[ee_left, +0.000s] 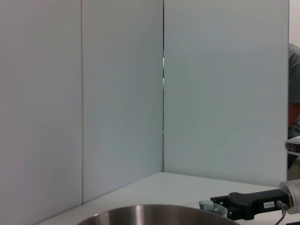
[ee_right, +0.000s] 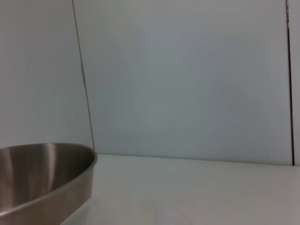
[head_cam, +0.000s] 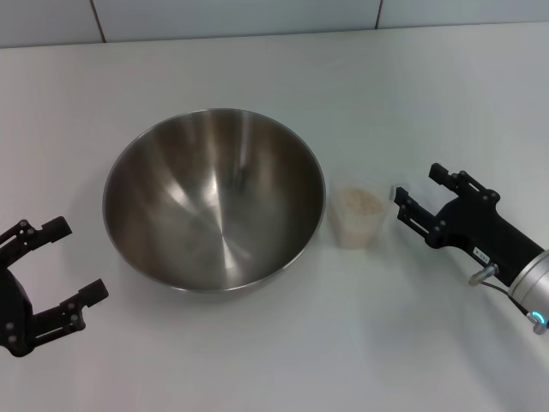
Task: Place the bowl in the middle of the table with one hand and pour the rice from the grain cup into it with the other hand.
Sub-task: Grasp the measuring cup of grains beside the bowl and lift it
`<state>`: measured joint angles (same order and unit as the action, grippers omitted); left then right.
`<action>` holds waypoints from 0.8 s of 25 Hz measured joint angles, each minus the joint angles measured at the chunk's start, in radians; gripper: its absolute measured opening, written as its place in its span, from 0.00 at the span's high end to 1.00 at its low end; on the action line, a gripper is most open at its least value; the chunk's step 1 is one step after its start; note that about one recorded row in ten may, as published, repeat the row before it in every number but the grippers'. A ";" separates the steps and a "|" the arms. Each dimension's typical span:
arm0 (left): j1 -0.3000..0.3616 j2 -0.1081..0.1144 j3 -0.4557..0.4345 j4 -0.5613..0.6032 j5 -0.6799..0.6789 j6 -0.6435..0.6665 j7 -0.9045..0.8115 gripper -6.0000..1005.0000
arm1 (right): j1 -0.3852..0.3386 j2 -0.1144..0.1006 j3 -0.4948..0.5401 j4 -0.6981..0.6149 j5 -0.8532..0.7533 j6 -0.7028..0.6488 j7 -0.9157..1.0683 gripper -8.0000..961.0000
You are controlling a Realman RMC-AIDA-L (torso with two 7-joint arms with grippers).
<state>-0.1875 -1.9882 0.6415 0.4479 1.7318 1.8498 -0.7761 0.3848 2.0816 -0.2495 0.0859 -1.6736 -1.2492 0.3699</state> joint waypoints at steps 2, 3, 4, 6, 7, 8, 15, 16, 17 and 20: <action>0.000 0.000 -0.001 0.000 0.000 0.000 0.000 0.14 | 0.005 0.000 0.002 0.000 0.000 0.001 0.000 0.27; -0.001 0.000 -0.001 0.000 0.000 0.001 0.000 0.14 | 0.005 0.000 0.002 0.000 0.000 0.001 0.000 0.27; -0.001 0.000 -0.003 0.000 0.000 0.001 0.000 0.14 | 0.008 0.000 0.005 0.000 0.000 0.001 0.000 0.27; -0.002 0.000 -0.006 0.000 0.000 0.001 0.000 0.14 | 0.011 0.000 0.011 0.000 0.001 0.001 0.000 0.27; -0.003 0.000 -0.010 0.000 0.000 0.001 0.000 0.14 | 0.014 0.000 0.013 0.000 0.001 0.001 0.000 0.27; -0.003 0.000 -0.010 0.000 0.000 0.001 0.000 0.14 | 0.014 0.000 0.013 0.000 0.001 0.001 0.000 0.27; -0.007 -0.002 -0.011 0.000 0.000 0.001 0.000 0.14 | 0.021 0.000 0.013 0.000 0.002 0.000 0.001 0.27; -0.007 -0.002 -0.011 0.000 0.000 0.001 0.000 0.14 | 0.021 0.000 0.013 0.000 0.002 0.000 0.001 0.27; -0.007 -0.003 -0.011 0.000 0.000 0.001 0.000 0.14 | 0.021 0.000 0.013 0.000 0.002 0.000 0.001 0.27; -0.007 -0.003 -0.011 -0.001 0.000 0.000 0.000 0.14 | 0.021 0.000 0.013 0.000 0.002 -0.005 0.001 0.27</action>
<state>-0.1948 -1.9910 0.6304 0.4470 1.7318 1.8502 -0.7761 0.4062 2.0816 -0.2362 0.0859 -1.6719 -1.2539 0.3713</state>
